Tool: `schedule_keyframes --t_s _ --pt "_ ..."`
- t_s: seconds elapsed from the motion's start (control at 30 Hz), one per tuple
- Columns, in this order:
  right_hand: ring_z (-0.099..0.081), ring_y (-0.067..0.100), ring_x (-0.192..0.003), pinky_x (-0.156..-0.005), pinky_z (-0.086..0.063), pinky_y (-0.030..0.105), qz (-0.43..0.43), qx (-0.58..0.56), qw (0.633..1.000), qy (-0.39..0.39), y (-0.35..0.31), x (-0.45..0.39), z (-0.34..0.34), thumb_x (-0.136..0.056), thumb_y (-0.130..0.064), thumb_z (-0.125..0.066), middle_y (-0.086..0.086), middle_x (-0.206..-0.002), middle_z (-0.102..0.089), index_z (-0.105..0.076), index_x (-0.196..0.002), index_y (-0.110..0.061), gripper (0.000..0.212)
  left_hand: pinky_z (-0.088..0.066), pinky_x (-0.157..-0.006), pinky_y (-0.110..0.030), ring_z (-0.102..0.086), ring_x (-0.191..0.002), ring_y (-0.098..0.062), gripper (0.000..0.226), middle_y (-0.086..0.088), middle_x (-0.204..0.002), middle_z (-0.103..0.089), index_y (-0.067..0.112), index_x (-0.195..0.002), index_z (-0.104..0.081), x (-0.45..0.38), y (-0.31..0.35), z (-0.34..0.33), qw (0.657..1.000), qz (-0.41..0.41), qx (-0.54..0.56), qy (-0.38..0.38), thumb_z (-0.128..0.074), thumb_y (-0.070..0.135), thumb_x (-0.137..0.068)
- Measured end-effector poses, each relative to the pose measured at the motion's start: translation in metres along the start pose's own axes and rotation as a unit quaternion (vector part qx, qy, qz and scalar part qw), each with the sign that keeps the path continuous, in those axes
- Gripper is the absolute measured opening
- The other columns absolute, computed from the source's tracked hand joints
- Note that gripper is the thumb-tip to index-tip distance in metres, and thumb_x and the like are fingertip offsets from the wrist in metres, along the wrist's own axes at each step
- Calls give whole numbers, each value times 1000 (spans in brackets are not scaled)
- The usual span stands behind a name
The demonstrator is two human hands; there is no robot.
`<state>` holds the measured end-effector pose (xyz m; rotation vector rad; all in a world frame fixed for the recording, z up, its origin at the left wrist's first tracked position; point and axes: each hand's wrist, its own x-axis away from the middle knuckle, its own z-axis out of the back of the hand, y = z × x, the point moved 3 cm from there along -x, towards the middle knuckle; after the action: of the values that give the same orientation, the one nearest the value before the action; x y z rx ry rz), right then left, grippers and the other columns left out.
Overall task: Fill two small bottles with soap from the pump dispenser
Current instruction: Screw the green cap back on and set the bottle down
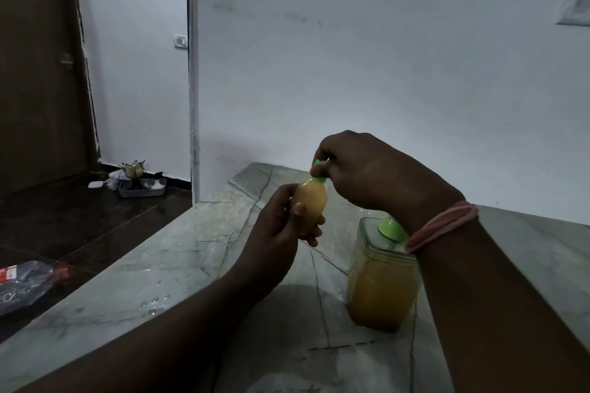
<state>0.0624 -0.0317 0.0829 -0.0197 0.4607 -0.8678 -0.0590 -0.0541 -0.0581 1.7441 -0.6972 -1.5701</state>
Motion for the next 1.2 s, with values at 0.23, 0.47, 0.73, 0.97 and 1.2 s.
schedule_keyframes --t_s 0.23,0.47,0.73,0.97,1.2 --pt "-57 23 -88 -68 -41 34 4 172 985 -24 -13 7 4 -105 -38 -35 -3 -87 -54 -58 -94 -35 26 -58 -68 -24 -71 -87 -14 33 24 -107 -67 35 -132 -46 -4 -1 1 984 -90 -152 33 -57 24 -103" --pt "-53 25 -66 -56 -33 31 -111 140 983 32 0 10 18 -89 -62 -39 3 -66 -53 -45 -61 -17 54 -47 -82 -5 -60 -102 16 46 34 -120 -57 41 -142 -47 3 22 -2 956 -164 -232 74 -62 37 -99" --pt "-51 17 -59 -52 -33 27 -117 78 982 123 -18 10 -1 -89 -62 -55 -1 -64 -51 -43 -61 -21 50 -53 -81 -9 -61 -100 15 45 18 -122 -65 24 -134 -60 -2 19 4 956 -118 -242 114 -73 31 -91" --pt "-55 17 -67 -46 -31 23 -109 83 989 55 -29 -11 -12 -85 -27 -71 2 -80 -59 -61 -85 -16 15 -59 -90 -32 -68 -108 -7 57 3 -126 -70 23 -138 -57 -6 8 7 988 7 -138 76 -75 37 -86" --pt "-56 18 -49 -41 -40 26 -208 168 961 -76 -15 -60 -27 -84 -8 -68 7 -62 -59 -54 -67 -9 22 -52 -92 -28 -59 -119 -18 64 -5 -137 -60 23 -148 -44 -6 -16 16 978 108 -139 107 -61 -7 -94"
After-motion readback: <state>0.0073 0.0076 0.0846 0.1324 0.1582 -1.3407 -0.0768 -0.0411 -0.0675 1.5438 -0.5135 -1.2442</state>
